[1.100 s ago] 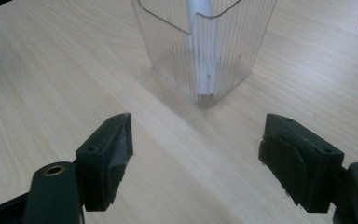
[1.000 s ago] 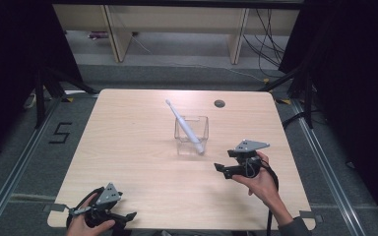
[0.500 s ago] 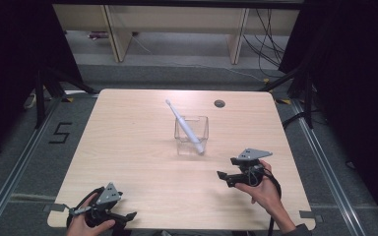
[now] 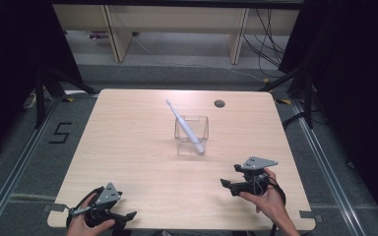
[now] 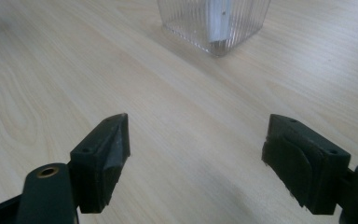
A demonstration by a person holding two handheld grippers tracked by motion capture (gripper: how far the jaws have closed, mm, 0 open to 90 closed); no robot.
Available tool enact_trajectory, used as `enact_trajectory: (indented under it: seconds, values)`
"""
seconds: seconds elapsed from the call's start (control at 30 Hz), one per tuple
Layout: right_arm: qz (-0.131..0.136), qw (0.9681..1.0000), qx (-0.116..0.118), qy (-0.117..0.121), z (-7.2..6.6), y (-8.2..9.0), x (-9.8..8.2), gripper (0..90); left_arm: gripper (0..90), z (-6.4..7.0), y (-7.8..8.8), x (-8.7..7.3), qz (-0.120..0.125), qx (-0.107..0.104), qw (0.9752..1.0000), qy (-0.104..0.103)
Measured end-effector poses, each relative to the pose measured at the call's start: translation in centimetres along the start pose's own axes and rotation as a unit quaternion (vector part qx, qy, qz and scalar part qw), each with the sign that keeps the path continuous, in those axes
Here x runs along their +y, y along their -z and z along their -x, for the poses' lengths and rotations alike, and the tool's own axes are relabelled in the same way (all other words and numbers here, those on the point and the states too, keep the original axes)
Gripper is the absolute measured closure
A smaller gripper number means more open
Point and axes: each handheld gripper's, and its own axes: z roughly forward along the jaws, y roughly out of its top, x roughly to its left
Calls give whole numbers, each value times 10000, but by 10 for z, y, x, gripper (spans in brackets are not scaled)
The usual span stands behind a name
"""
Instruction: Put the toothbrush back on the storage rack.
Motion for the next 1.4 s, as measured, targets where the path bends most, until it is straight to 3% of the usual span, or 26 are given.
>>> enact_trajectory:
  seconds: [0.13,0.2,0.23,0.3,0.4,0.5,0.53,0.57,0.6,0.63,0.67,0.7,0.73,0.77,0.8,0.83,0.9,0.93,0.97,1.0,1.03,1.13,1.4]
  values:
    - [-30,9997,10,249,1,0,-5,226,151,-1,0,0,-20,37,10000,-18]
    - [-98,9996,7,269,2,0,-7,223,151,-1,-1,0,27,23,10000,41]
    - [-73,9996,-50,269,2,1,-9,223,151,-1,0,0,-25,56,10000,-28]
    - [-160,9998,-29,116,0,3,-12,223,151,0,0,0,32,35,10000,20]
    - [-55,9995,-83,314,2,6,-15,222,151,0,0,1,52,5,10000,23]
    - [-184,9998,4,-46,-1,10,-20,221,151,-2,0,0,-17,39,10000,-16]
    - [-118,9998,2,189,3,9,-21,221,151,-1,-1,0,17,28,10000,34]
    - [-155,9998,-44,103,2,9,-22,220,151,-1,0,0,-11,56,10000,-19]
    - [-161,9997,34,166,4,8,-23,220,151,-1,0,0,0,55,10000,-13]
    - [-212,9998,8,37,1,10,-25,219,151,0,0,1,63,19,10000,52]
    - [-171,9995,-83,236,3,11,-25,219,151,0,0,1,56,9,10000,33]
    - [-213,9997,-56,142,3,13,-26,217,151,0,0,1,60,14,10000,25]
    - [-234,9996,122,132,4,13,-27,210,151,0,0,1,62,14,10000,26]
    - [-266,9996,75,-20,1,14,-29,207,151,-1,0,0,6,56,10000,-9]
    - [-219,9997,-16,76,3,14,-30,205,151,-1,0,0,-5,57,10000,-3]
    - [-290,9996,-66,28,2,16,-31,202,151,-1,-1,0,8,48,10000,21]
    - [-297,9995,-19,131,3,15,-32,198,151,0,-1,0,10,25,10000,27]
    - [-363,9993,-119,-20,0,17,-34,198,151,0,-1,0,-6,41,10000,14]
    - [-362,9991,-117,172,3,17,-34,198,151,-1,-1,0,-5,44,10000,13]
    - [-402,9991,-140,53,1,17,-35,198,151,-1,-1,0,3,47,10000,12]
    - [-407,9990,-125,165,2,17,-36,198,151,-1,0,0,-19,76,10000,-28]
    - [-412,9989,-174,109,2,20,-39,193,151,-1,1,0,-15,80,10000,3]
    - [-519,9979,-290,256,4,24,-44,199,151,-1,1,0,-18,85,10000,1]
